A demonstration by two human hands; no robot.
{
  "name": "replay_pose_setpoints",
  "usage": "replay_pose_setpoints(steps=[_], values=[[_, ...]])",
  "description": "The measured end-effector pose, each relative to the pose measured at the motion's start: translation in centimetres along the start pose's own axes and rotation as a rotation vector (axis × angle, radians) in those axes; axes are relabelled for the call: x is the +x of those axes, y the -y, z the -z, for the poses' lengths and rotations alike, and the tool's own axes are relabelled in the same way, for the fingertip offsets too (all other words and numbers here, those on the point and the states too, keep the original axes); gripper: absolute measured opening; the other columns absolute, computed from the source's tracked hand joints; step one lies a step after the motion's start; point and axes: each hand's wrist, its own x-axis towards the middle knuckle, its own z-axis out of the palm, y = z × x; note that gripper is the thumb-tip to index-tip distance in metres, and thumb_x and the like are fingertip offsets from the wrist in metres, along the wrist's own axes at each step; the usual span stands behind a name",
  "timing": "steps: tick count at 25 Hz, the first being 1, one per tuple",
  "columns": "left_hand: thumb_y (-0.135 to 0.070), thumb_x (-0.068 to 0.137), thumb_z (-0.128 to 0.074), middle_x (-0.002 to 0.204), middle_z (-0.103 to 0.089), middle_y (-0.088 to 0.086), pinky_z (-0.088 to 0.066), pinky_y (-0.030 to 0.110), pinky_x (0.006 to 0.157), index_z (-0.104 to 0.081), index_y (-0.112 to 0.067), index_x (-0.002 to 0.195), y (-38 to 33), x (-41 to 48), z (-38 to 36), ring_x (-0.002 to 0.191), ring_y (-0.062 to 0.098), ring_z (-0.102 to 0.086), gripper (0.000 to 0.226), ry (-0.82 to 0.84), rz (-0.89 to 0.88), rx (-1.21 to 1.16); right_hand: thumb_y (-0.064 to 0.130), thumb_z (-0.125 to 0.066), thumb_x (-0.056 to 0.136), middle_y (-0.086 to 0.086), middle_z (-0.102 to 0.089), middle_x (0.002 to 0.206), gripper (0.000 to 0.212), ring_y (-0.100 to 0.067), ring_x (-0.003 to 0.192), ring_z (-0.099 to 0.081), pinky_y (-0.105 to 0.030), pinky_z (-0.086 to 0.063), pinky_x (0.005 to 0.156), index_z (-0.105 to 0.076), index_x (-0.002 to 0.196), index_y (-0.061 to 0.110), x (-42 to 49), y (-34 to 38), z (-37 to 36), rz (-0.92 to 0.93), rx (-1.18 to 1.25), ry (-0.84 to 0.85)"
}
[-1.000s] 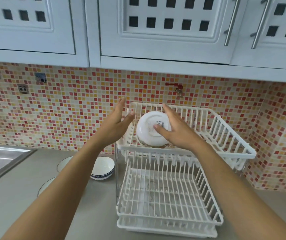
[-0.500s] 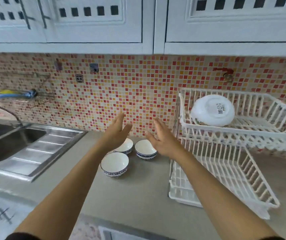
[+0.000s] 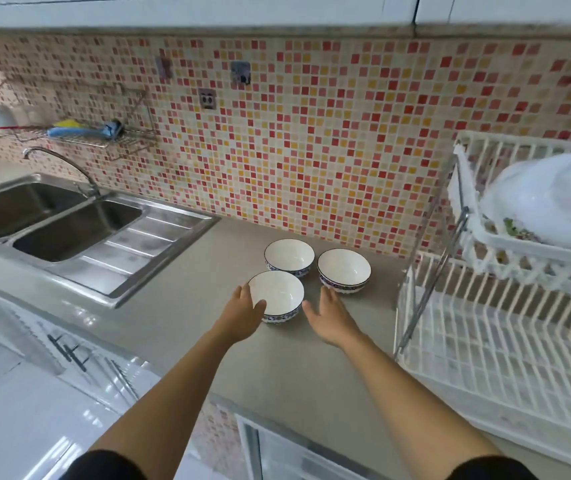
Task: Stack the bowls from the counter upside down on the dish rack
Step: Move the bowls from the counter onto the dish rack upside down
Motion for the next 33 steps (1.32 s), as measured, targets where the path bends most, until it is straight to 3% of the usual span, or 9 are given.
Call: replay_pose_setpoints(steps=[7,12,16,21,23,26,29,31,33], values=[[-0.023,0.099,-0.040,0.155,-0.021,0.022,-0.022,0.034,0.115,-0.009,0.004,0.148,3.0,8.5,-2.1,0.144,0.032,-0.023,0.065,0.076,0.179,-0.013,0.040,-0.042,0.096,-0.014,-0.010,0.159,0.076,-0.028,0.145,-0.016,-0.037,-0.027,0.115,-0.004,0.150,0.002,8.9,-1.5,-3.9,-0.113,0.113,0.085],[-0.027,0.100,-0.036,0.153,-0.025,0.023,-0.028,0.039,0.112,-0.001,0.000,0.150,4.0,14.2,-4.4,0.140,0.037,-0.031,0.067,0.096,0.324,-0.012,0.042,-0.040,0.096,-0.019,-0.022,0.155,0.075,-0.030,0.142,-0.026,-0.036,-0.026,0.112,-0.008,0.149,0.000,14.7,-3.2,-6.5,-0.246,0.173,0.132],[-0.011,0.097,-0.034,0.131,-0.050,0.024,-0.042,0.042,0.096,-0.020,0.000,0.142,4.2,16.2,-5.5,0.119,0.041,-0.051,0.048,0.050,0.401,0.104,0.025,-0.040,0.096,-0.019,-0.054,0.130,0.038,-0.033,0.119,-0.052,-0.038,-0.042,0.099,-0.043,0.125,0.001,16.6,-4.4,-8.2,-0.284,0.233,0.144],[0.007,0.088,-0.034,0.117,-0.057,0.023,-0.042,0.038,0.077,-0.033,-0.004,0.119,4.5,15.8,-5.5,0.108,0.041,-0.056,0.032,0.043,0.381,0.183,0.011,-0.036,0.095,-0.022,-0.056,0.120,0.024,-0.034,0.110,-0.055,-0.038,-0.044,0.092,-0.044,0.115,0.000,16.6,-4.4,-8.2,-0.247,0.229,0.116],[0.009,0.086,-0.031,0.096,-0.057,0.020,-0.038,0.037,0.070,-0.027,-0.007,0.099,4.3,14.8,-4.9,0.093,0.040,-0.056,0.021,-0.010,0.348,0.120,0.012,-0.034,0.096,-0.021,-0.058,0.116,0.024,-0.035,0.107,-0.057,-0.038,-0.045,0.088,-0.043,0.116,0.002,15.4,-4.0,-7.7,-0.220,0.249,0.094],[0.005,0.089,-0.029,0.069,-0.044,0.009,-0.038,0.040,0.062,-0.027,-0.007,0.094,3.6,12.8,-2.9,0.075,0.034,-0.048,0.013,-0.103,0.241,-0.045,0.018,-0.034,0.097,-0.019,-0.061,0.112,0.026,-0.038,0.102,-0.059,-0.042,-0.050,0.082,-0.041,0.118,0.005,13.3,-2.4,-5.3,-0.123,0.243,-0.014],[-0.001,0.090,-0.031,0.086,-0.054,0.018,-0.053,0.051,0.071,-0.032,-0.012,0.102,1.4,9.2,1.0,0.081,0.039,-0.057,0.016,-0.189,0.126,-0.325,0.024,-0.039,0.096,-0.009,-0.060,0.117,0.032,-0.034,0.103,-0.062,-0.050,-0.057,0.077,-0.036,0.128,0.020,9.6,0.4,-1.0,0.062,0.315,-0.051],[-0.005,0.093,-0.033,0.102,-0.055,0.017,-0.055,0.050,0.079,-0.032,-0.022,0.125,-0.7,6.4,3.8,0.089,0.037,-0.059,0.036,-0.199,0.033,-0.470,0.026,-0.042,0.097,-0.005,-0.058,0.119,0.035,-0.032,0.103,-0.063,-0.046,-0.060,0.071,-0.033,0.131,0.021,6.9,2.2,2.1,0.138,0.353,-0.068],[-0.016,0.095,-0.037,0.117,-0.051,0.006,-0.055,0.048,0.086,-0.028,-0.034,0.136,-3.1,2.7,6.4,0.102,0.030,-0.057,0.046,-0.153,-0.111,-0.616,0.033,-0.043,0.097,0.006,-0.055,0.121,0.041,-0.025,0.109,-0.060,-0.044,-0.058,0.082,-0.030,0.135,0.025,3.2,4.3,5.2,0.225,0.419,-0.126]])
